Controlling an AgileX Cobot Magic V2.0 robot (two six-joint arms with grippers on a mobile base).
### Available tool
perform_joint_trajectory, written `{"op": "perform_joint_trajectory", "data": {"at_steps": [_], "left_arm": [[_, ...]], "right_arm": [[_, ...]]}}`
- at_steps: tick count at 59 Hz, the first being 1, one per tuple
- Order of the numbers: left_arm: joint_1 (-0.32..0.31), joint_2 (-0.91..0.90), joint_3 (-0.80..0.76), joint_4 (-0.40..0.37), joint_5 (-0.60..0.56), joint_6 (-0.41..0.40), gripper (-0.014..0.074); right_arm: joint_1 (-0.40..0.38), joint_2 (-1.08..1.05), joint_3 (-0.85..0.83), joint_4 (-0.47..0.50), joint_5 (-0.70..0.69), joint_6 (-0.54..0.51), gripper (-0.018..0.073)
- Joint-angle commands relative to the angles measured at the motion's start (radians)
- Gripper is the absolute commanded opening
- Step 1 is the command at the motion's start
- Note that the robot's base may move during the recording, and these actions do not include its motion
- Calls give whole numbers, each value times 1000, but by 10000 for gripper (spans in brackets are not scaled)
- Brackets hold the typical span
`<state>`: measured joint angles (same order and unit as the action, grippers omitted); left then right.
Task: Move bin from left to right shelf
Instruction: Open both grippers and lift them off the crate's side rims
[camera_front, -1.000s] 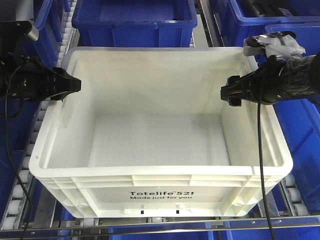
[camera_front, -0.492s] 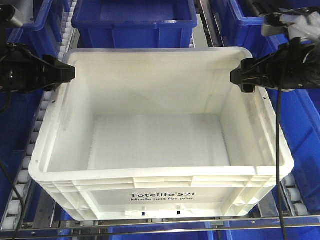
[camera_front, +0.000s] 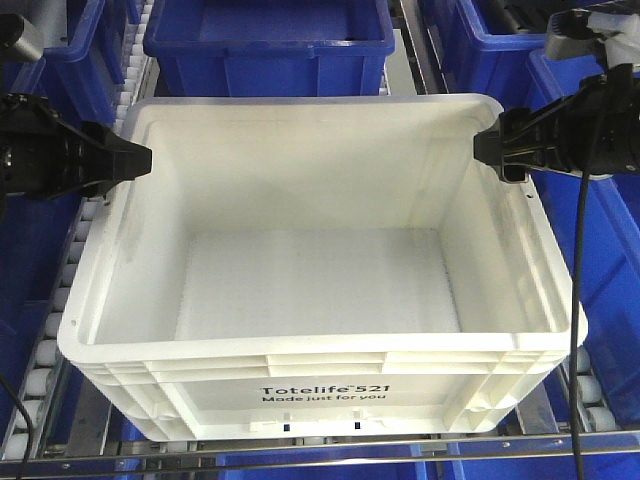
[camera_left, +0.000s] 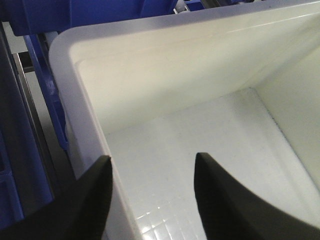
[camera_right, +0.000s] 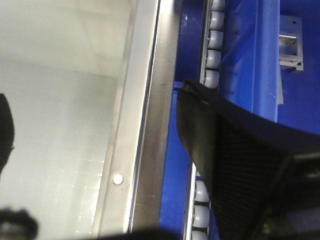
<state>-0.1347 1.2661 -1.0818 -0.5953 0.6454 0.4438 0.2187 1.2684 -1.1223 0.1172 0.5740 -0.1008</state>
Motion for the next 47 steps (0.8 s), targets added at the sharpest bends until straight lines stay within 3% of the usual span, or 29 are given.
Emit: {"op": "perform_joint_trajectory", "data": {"at_steps": [1, 11, 20, 33, 47], "left_arm": [[-6, -28, -35, -30, -23, -1, 363], [-6, -36, -35, -30, 18, -1, 363], [-6, -85, 11, -40, -29, 32, 363], [-6, -260, 247, -92, -233, 83, 363], [-6, -534, 506, -231, -439, 268, 363]], "right_arm": [[0, -30, -35, -1, -34, -14, 582], [0, -52, -5, 7, -16, -10, 582], [0, -143, 105, 25, -149, -10, 582], [0, -303, 301, 28, -356, -24, 582], [0, -469, 480, 28, -551, -40, 582]]}}
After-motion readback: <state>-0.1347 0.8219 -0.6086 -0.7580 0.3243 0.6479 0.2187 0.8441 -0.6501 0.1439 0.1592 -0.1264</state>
